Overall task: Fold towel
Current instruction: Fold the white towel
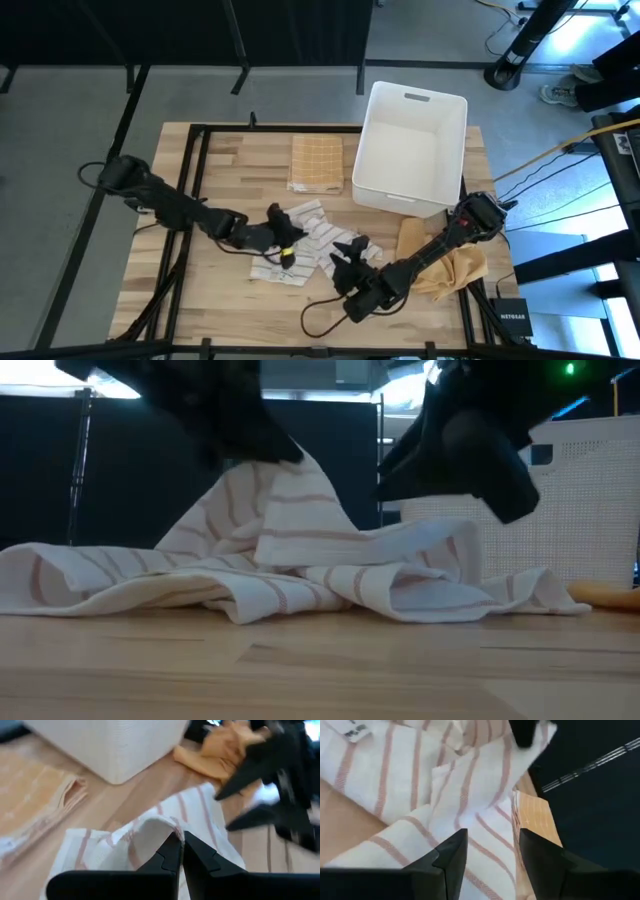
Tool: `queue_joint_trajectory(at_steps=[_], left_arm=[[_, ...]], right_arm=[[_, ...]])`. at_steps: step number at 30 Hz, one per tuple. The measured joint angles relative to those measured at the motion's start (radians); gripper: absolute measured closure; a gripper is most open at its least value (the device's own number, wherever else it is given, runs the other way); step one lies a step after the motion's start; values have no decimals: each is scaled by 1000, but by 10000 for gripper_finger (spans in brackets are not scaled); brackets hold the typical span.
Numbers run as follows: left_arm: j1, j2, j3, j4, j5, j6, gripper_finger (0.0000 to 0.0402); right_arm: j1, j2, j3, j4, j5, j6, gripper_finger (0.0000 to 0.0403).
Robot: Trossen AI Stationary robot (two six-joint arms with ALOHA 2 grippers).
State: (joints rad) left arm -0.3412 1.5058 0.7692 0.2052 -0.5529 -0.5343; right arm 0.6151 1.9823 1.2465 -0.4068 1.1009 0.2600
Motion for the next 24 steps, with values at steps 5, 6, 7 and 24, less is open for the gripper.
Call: queue_joint_trajectory(at_steps=[5,6,7,24], left_arm=[[59,51,0,15,-1,-112,396],[67,60,0,3,-1,-114,393],[75,68,0,-6,-1,-120,390],[-114,-45,191,-491,295,105,281]], right_arm=[[-5,0,-62,125,-138,-86,221],[-9,0,-73,150,-172,-101,221],[-11,0,-84,173,-199,-109,221],[-14,0,-98,290,-249,-190,221]])
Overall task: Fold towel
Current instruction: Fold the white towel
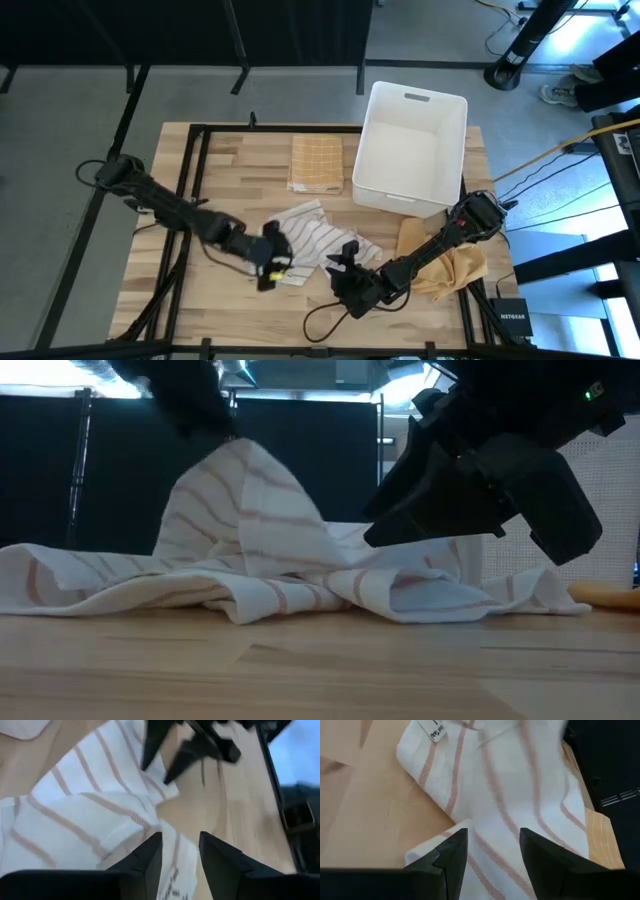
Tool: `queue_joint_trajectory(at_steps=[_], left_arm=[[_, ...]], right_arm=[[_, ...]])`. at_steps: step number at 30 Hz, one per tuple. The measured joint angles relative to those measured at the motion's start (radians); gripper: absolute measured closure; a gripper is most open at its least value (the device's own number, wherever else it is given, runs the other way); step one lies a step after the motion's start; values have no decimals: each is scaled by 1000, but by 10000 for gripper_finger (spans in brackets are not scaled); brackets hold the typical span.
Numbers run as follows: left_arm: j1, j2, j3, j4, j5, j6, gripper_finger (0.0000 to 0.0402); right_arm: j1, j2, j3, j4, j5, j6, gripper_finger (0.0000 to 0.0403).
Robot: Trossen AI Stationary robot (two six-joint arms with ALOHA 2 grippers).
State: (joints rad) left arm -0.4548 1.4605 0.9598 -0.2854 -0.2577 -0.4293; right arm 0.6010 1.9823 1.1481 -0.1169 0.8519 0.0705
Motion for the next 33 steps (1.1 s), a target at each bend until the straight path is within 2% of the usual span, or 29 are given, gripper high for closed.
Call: queue_joint_trajectory(at_steps=[4,8,12,15,19,23,28,33], left_arm=[[-111,10,14,-116,-37,-13,289],[-210,20,13,-247,-44,-147,293],[-267,66,4,-264,-125,-187,294],[-272,101,-3,-238,-135,-136,294],[-262,141,-4,-281,-161,-82,285],[-242,174,-4,-337,-165,-62,256],[-231,211,-4,-331,-164,3,217],[-238,253,-4,-327,-151,52,206]], right_arm=[[0,0,0,4,0,1,221],[0,0,0,11,-10,3,221],[-1,0,0,26,-9,3,221],[-8,0,0,43,-19,3,221],[-14,0,0,45,-47,2,221],[-14,0,0,43,-60,2,221],[-13,0,0,42,-60,2,221],[-13,0,0,42,-61,2,221]])
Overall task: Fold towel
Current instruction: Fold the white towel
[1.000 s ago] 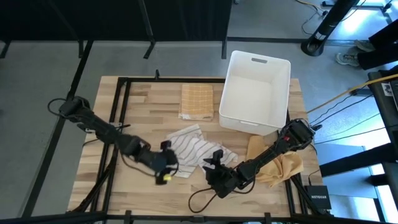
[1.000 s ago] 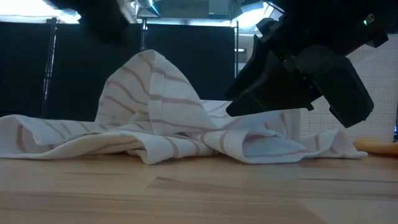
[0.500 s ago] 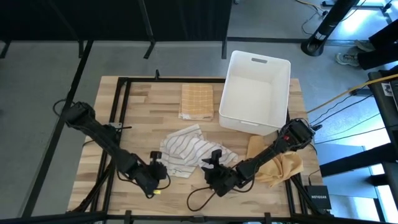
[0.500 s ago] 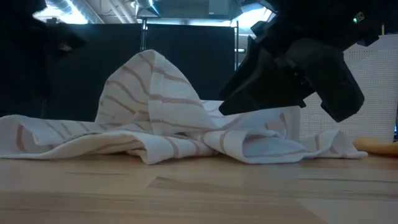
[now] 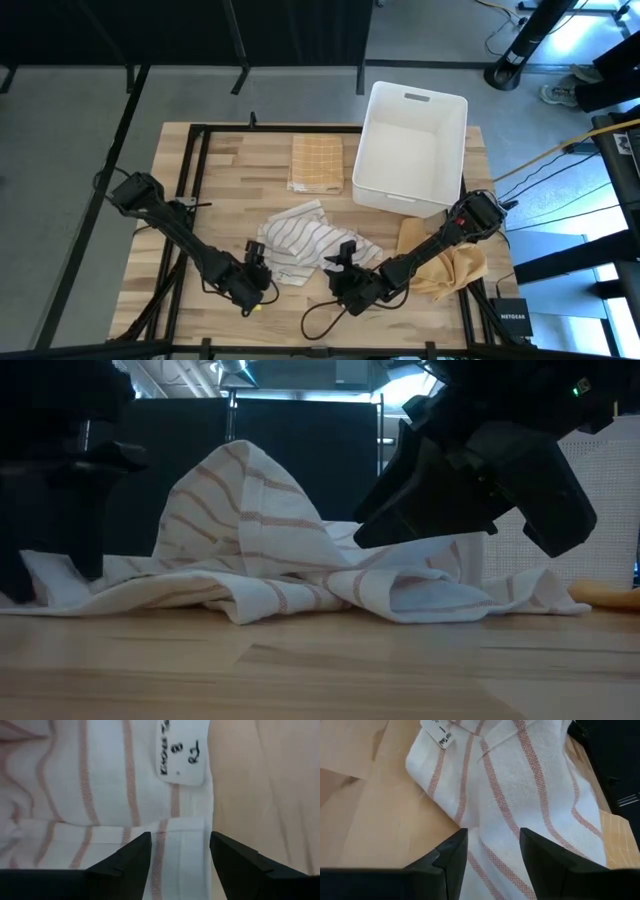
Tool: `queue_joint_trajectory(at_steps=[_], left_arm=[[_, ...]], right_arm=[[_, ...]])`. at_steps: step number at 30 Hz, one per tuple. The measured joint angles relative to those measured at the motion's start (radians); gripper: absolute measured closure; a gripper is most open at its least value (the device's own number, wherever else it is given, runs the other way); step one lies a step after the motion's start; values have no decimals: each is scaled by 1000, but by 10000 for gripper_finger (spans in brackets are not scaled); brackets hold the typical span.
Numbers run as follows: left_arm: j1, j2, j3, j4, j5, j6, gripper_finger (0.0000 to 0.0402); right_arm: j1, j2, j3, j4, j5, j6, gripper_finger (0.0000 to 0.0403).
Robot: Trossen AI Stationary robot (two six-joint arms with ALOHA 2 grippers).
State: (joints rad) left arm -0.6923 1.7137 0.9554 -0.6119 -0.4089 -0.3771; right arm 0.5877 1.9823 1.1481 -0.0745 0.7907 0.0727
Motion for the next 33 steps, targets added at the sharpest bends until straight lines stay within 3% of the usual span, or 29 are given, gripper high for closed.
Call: queue_joint_trajectory(at_steps=[4,10,14,21,26,30,33], left_arm=[[-2,21,0,-4,8,46,205],[1,28,2,6,-73,37,222],[0,28,20,-3,-76,-4,269],[-6,-7,76,-25,-121,-13,389],[-6,-69,130,-45,-195,16,384],[1,-127,172,-59,-264,74,395],[9,-174,195,-58,-303,101,396]], right_arm=[[0,0,0,3,-21,0,221],[0,0,0,4,-21,-3,221],[0,0,0,4,-20,-3,221],[1,0,0,52,-22,-22,221],[-7,5,1,243,-156,-166,221],[-31,31,7,437,-194,-283,221],[-64,68,60,420,-200,-372,221]])
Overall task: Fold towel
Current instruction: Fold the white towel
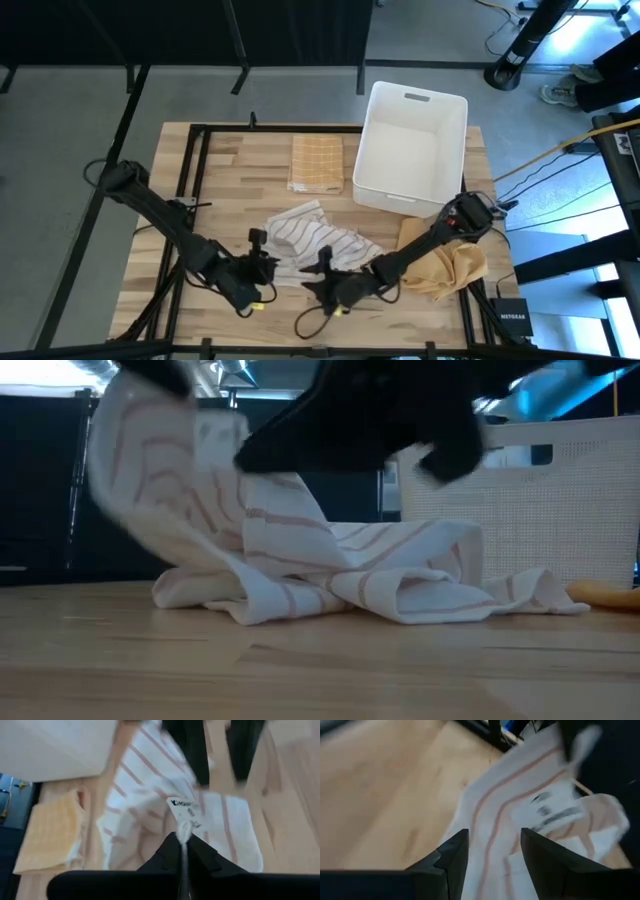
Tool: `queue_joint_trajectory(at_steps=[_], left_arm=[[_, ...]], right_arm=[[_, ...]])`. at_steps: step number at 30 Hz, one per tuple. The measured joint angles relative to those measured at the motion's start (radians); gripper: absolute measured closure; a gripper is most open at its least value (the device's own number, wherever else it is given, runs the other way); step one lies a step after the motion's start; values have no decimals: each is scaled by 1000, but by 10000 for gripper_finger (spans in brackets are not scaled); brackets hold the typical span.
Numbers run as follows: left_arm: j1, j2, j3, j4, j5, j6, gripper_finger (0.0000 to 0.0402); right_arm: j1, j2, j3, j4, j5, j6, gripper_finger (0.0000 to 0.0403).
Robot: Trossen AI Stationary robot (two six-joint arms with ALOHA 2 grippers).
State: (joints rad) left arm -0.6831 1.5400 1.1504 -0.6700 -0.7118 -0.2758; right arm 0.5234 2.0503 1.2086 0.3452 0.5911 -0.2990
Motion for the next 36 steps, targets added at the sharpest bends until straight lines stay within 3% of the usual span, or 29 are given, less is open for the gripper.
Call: queue_joint_trajectory(at_steps=[4,7,11,15,19,21,26,30,33,36], left_arm=[[25,-57,7,12,4,48,387],[57,-85,8,30,52,65,386],[85,-90,7,14,115,-9,386],[69,-89,7,-11,127,-104,385],[44,-89,7,2,129,-110,385],[36,-89,7,0,129,-110,385],[28,-89,7,5,126,-110,385],[37,-89,7,5,125,-114,385],[37,-89,7,6,122,-118,385],[37,-89,7,8,123,-129,385]], right_arm=[[-54,43,102,-95,-9,-76,221],[-91,61,195,-271,5,-79,221],[-115,63,292,-618,53,-13,221],[-105,63,374,-1047,171,105,221],[-89,63,417,-1397,187,233,221],[-79,51,422,-1491,169,280,221],[-40,-25,415,-1415,101,367,221],[2,-47,415,-1107,92,358,221],[17,-25,384,-838,49,243,221],[8,28,351,-727,37,159,221]])
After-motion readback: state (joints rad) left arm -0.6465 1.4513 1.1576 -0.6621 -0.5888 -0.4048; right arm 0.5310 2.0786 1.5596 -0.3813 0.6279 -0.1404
